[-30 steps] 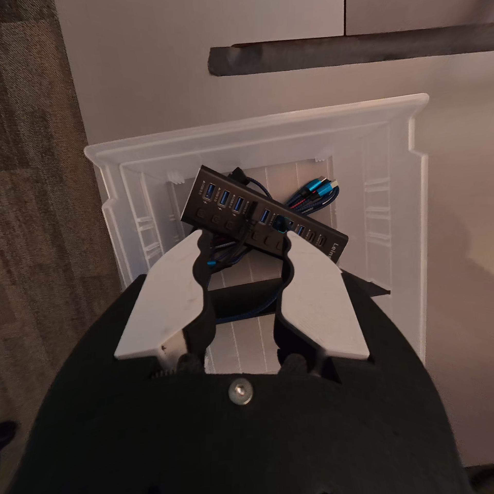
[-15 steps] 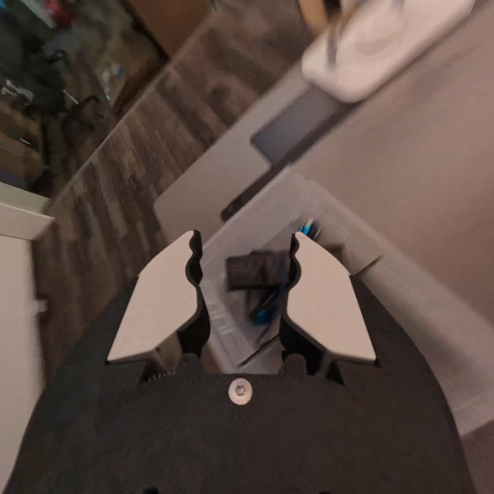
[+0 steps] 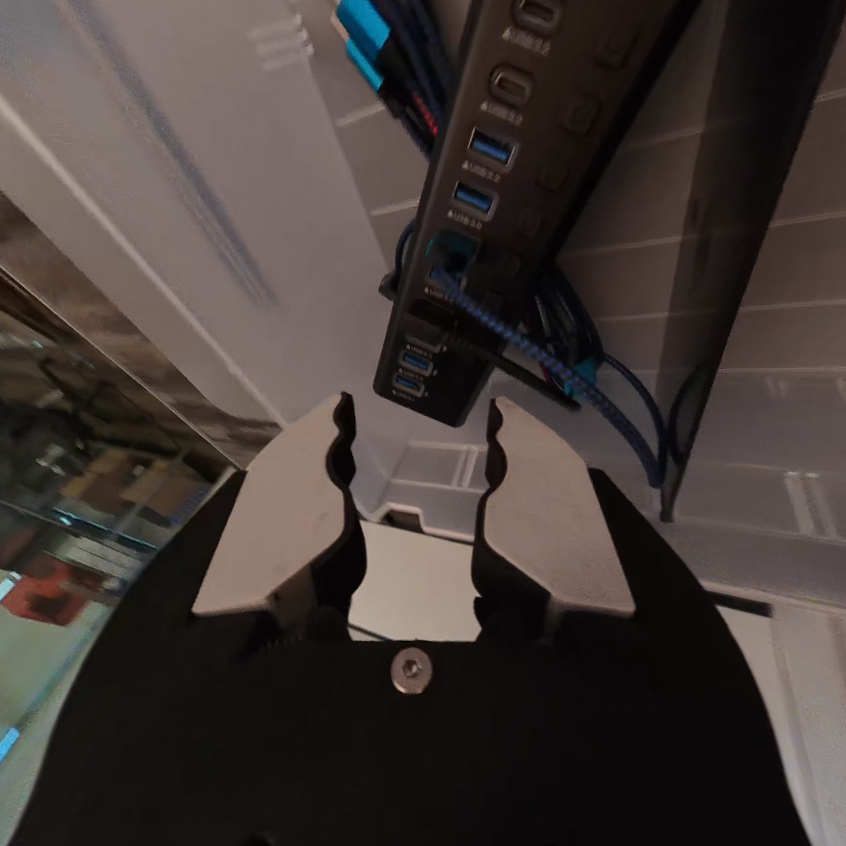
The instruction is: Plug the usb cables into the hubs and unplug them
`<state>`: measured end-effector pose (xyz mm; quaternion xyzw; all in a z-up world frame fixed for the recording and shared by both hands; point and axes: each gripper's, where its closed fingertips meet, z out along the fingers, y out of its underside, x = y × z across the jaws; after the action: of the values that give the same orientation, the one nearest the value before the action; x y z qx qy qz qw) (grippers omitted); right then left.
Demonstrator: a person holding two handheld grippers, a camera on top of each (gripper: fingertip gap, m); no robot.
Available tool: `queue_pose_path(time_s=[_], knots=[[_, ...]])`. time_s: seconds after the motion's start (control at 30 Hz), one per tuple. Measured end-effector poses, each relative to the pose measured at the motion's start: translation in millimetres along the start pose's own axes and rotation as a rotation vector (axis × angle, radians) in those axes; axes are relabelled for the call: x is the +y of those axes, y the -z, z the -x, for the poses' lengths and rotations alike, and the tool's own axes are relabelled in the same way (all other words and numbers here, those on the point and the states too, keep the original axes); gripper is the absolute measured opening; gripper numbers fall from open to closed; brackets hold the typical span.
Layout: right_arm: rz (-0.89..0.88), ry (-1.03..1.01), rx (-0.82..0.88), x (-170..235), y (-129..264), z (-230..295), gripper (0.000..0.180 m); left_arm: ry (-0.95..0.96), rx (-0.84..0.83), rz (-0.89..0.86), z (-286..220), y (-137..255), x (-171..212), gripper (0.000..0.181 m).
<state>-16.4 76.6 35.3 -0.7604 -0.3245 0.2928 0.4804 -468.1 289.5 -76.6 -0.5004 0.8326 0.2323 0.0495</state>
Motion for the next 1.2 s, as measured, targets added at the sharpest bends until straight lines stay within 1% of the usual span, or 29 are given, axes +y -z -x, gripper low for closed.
queue_pose_path(time_s=[0.03,0.07,0.13,0.27,0.3,0.37,0.43,0.5,0.57,0.97,1.2], knots=[[0.008,-0.009,0.006,2,0,-2,0.035,-0.036,0.005,-0.027,-1,-3,-5,0.052],[0.024,-0.011,0.016,5,-2,-5,0.035,-0.059,0.018,-0.033,-2,-6,-7,0.054],[0.055,-0.009,0.035,12,-5,-9,0.035,-0.088,0.045,-0.012,-4,-15,-2,0.06],[0.068,-0.033,0.02,17,-12,-10,0.035,-0.14,0.088,-0.022,-12,-28,1,0.061],[0.068,-0.043,0.007,18,-14,-9,0.035,-0.136,0.088,-0.024,-11,-33,1,0.062],[0.079,-0.056,0.002,21,-18,-9,0.035,-0.146,0.07,-0.054,-10,-41,-4,0.058],[0.1,-0.057,0.008,26,-22,-10,0.035,-0.15,0.06,-0.071,-12,-50,-7,0.06],[0.113,-0.063,-0.006,30,-25,-7,0.035,-0.107,0.102,-0.065,-18,-60,-5,0.062],[0.124,-0.062,-0.009,31,-28,-6,0.035,-0.108,0.126,-0.031,-25,-67,-1,0.064],[0.138,-0.055,-0.013,32,-26,-3,0.033,-0.097,0.153,-0.038,-26,-68,-1,0.064],[0.143,-0.062,-0.031,35,-26,-2,0.033,-0.09,0.149,0.095,-25,-64,8,0.062]])
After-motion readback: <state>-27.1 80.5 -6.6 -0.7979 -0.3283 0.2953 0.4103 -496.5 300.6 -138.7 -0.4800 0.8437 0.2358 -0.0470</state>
